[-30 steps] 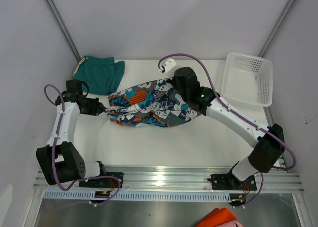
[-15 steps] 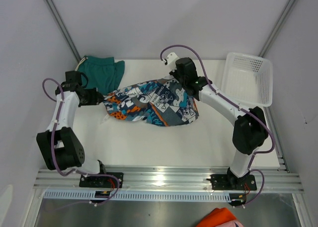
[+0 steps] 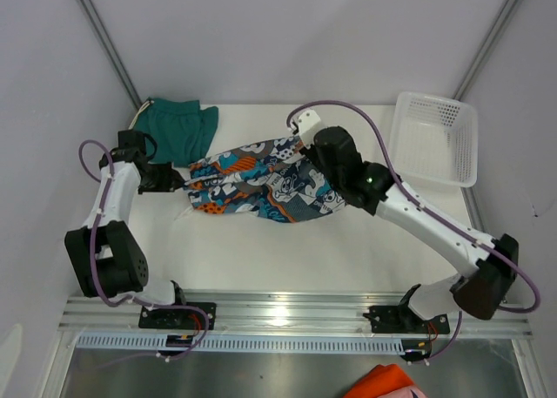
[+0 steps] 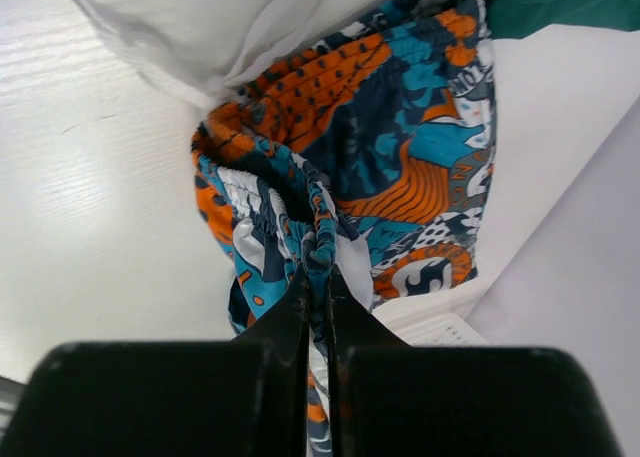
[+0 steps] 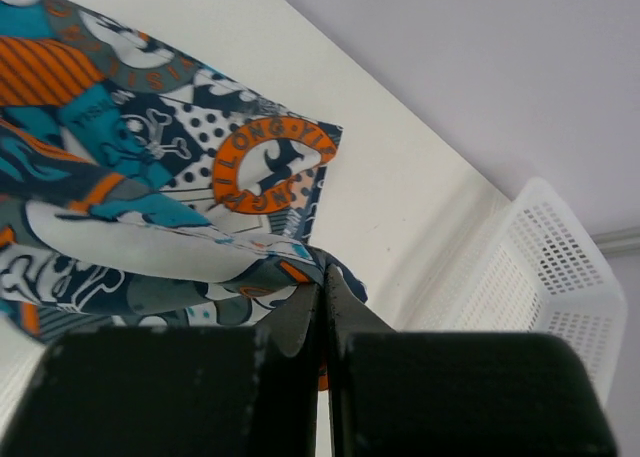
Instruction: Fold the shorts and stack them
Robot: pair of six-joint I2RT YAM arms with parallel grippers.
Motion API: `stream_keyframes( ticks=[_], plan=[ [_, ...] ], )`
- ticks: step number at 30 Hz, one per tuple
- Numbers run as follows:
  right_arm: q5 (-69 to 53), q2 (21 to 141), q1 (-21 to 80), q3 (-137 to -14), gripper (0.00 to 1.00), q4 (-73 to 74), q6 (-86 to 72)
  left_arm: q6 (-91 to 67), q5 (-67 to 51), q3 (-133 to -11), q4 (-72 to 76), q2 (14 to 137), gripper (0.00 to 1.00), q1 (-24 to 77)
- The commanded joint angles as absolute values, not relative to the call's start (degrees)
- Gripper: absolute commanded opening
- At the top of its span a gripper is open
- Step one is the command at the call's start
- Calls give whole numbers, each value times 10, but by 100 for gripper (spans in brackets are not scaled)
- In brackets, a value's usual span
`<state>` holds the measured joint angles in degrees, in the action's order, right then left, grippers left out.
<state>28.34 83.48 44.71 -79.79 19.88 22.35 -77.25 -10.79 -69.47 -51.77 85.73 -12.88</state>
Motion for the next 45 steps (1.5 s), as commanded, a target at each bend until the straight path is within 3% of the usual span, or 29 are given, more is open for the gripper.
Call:
stream_keyframes(
  ticks=[1,6,11,17,43,45],
  plan=[
    [352,778,495,-770,0,235,175,-761,-112,-666,-526,790,0,-131],
    [357,775,500,-764,0,248,155,-790,-98,-639,-514,750,0,-131],
    [294,811,426,-786,0,237,165,-799,-104,-664,-518,765,0,-131],
    [230,889,352,-828,0,200,188,-818,-115,-704,-512,827,0,-131],
    [153,1277,256,-1168,0,175,222,-840,-120,-958,-496,1121,0,-110],
    [146,1293,252,-1180,4,167,221,-836,-127,-958,-483,1133,2,-108]
  ],
)
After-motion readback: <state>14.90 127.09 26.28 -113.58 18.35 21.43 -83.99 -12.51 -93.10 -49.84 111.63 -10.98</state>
